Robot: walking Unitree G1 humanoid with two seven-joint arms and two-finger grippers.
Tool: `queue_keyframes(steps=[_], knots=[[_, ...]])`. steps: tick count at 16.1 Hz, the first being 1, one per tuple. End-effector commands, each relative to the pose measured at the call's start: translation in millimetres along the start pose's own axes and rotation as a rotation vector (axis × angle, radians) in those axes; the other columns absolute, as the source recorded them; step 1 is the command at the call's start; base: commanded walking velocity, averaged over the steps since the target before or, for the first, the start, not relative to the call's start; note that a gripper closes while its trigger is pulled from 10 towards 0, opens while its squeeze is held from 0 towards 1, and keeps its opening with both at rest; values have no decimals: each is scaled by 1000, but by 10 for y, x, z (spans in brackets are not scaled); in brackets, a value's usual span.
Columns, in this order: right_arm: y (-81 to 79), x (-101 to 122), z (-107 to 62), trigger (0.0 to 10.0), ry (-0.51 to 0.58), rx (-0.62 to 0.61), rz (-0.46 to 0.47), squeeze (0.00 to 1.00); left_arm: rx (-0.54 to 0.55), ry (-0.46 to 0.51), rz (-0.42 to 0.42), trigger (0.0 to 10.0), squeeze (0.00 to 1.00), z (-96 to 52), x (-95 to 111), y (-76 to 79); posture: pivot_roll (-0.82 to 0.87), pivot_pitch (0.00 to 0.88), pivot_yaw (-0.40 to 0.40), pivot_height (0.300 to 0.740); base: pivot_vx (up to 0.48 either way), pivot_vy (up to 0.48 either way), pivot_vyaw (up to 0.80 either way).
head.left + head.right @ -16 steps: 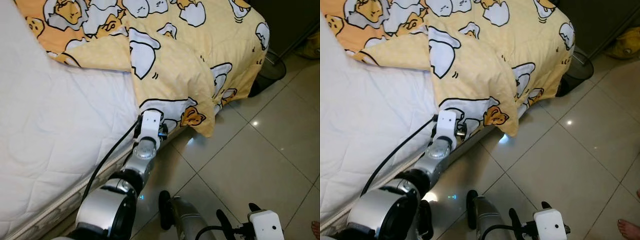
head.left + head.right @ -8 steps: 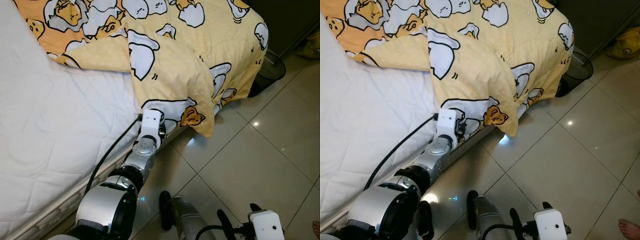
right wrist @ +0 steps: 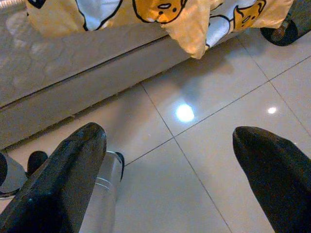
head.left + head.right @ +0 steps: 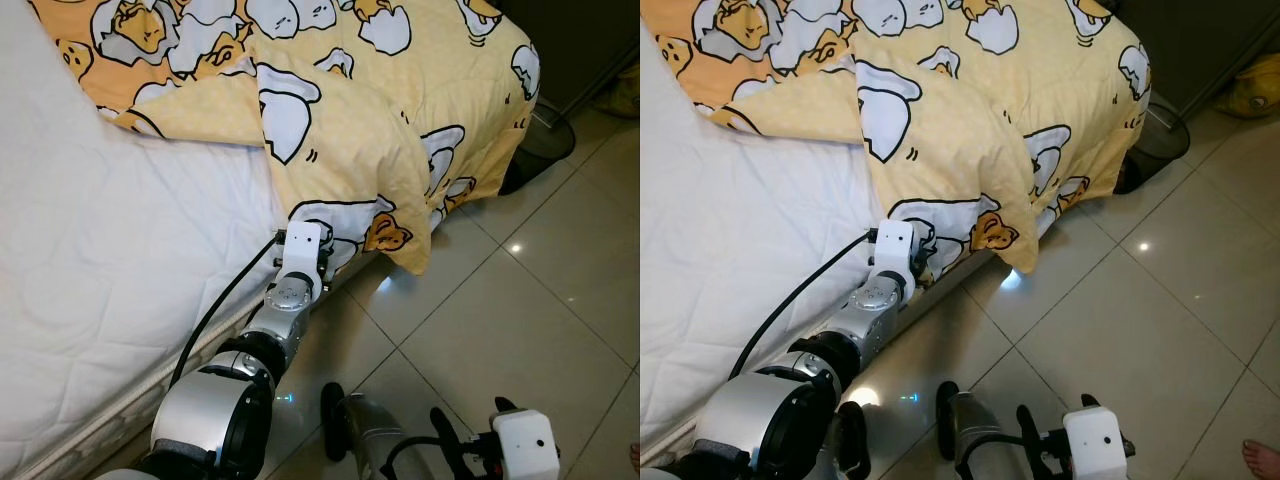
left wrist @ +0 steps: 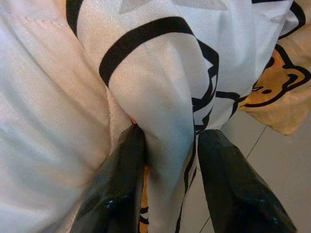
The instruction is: Clean up the room
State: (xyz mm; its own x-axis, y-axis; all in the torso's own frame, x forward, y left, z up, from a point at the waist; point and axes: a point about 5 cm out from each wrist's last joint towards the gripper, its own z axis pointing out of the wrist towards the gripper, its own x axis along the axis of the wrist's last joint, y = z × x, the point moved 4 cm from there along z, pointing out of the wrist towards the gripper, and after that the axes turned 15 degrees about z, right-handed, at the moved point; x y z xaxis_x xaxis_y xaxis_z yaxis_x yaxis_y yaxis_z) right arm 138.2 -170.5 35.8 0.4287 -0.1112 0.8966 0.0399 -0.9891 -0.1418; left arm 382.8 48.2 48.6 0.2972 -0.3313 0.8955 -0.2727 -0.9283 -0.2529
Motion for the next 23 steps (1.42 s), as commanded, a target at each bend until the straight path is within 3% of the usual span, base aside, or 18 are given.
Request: queue_keyframes(steps=[1,10,14,15,16,18,21,23], knots=[[26,-54,-10,10000,-24,-13,-4,0,-49,-37,4,0,0,-31,-110,149,-316,263,-63,740,0,0,0],[39,-13,134,10000,2,4,-10,0,-116,2,4,0,0,-31,4,288,-291,233,-54,740,0,0,0],[1,61,233,10000,18,104,-1,0,-144,-13,22,0,0,-53,-83,327,-272,206,-41,740,0,0,0],[-17,72,308,10000,18,124,1,0,-145,-23,42,6627,0,-56,-107,328,-259,174,-30,740,0,0,0],[-34,110,412,10000,29,140,-1,0,-155,-28,87,10000,0,-61,-129,336,-243,139,-17,740,0,0,0],[-45,202,622,10000,65,148,0,0,-184,5,165,10000,0,-68,-131,326,-201,68,9,740,0,0,0],[-29,302,877,10000,105,142,14,0,-182,19,187,10000,0,-72,-179,222,-153,0,37,740,0,0,0],[-25,338,992,10000,114,142,12,0,-190,21,213,10000,0,-87,-226,218,-133,0,48,740,0,0,0]])
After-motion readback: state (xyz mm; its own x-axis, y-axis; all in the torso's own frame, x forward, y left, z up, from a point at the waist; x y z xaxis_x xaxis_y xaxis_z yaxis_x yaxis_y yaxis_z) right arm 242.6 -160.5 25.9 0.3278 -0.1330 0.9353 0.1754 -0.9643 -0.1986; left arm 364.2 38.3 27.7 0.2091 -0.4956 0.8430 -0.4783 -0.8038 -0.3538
